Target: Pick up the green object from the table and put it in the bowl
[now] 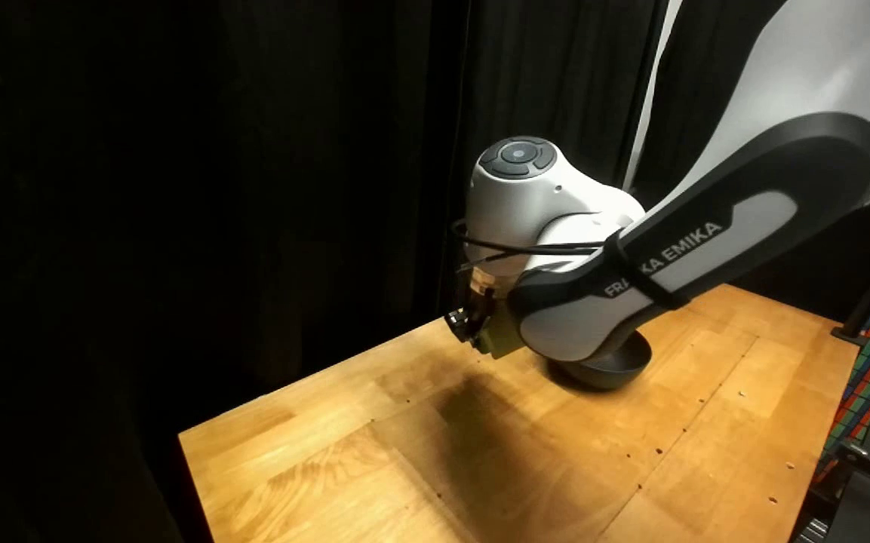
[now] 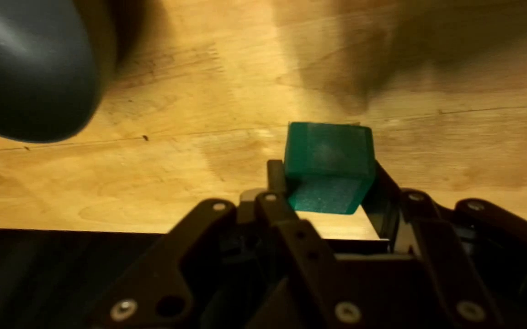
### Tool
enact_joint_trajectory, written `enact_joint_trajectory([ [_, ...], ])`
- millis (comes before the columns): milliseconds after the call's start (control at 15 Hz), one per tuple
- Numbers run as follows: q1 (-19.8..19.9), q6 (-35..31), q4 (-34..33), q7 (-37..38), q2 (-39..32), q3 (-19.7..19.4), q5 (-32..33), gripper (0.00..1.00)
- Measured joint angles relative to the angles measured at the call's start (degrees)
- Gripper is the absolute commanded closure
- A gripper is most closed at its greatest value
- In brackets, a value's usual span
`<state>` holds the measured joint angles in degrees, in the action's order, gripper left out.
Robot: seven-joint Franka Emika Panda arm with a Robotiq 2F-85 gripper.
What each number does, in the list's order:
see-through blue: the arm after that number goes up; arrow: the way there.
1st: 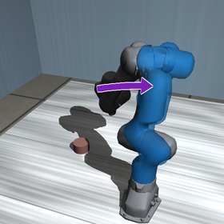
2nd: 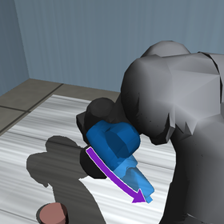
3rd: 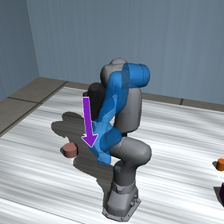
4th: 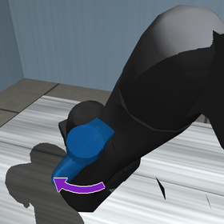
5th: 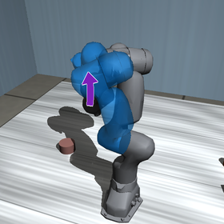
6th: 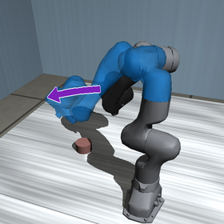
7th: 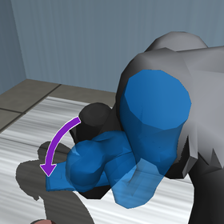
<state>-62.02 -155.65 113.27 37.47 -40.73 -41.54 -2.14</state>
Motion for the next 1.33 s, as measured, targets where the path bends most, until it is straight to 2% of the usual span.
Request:
enact_joint_trajectory([
  [600, 10.1, -0.1, 11.5, 0.4, 11.0, -0.3, 9.3, 0.81],
  [667, 11.0, -0.1, 12.5, 0.5, 12.4, -0.3, 10.4, 0.78],
  [733, 11.8, -0.1, 13.4, 0.6, 13.8, 0.0, 11.2, 0.31],
  [867, 13.7, 0.4, 15.2, 0.6, 16.7, 1.7, 11.9, 0.24],
  [1067, 17.3, 1.3, 17.2, 1.3, 20.4, 7.0, 12.5, 0.02],
  [1333, 23.0, 0.4, 19.0, 3.6, 23.9, 15.0, 15.6, 0.00],
])
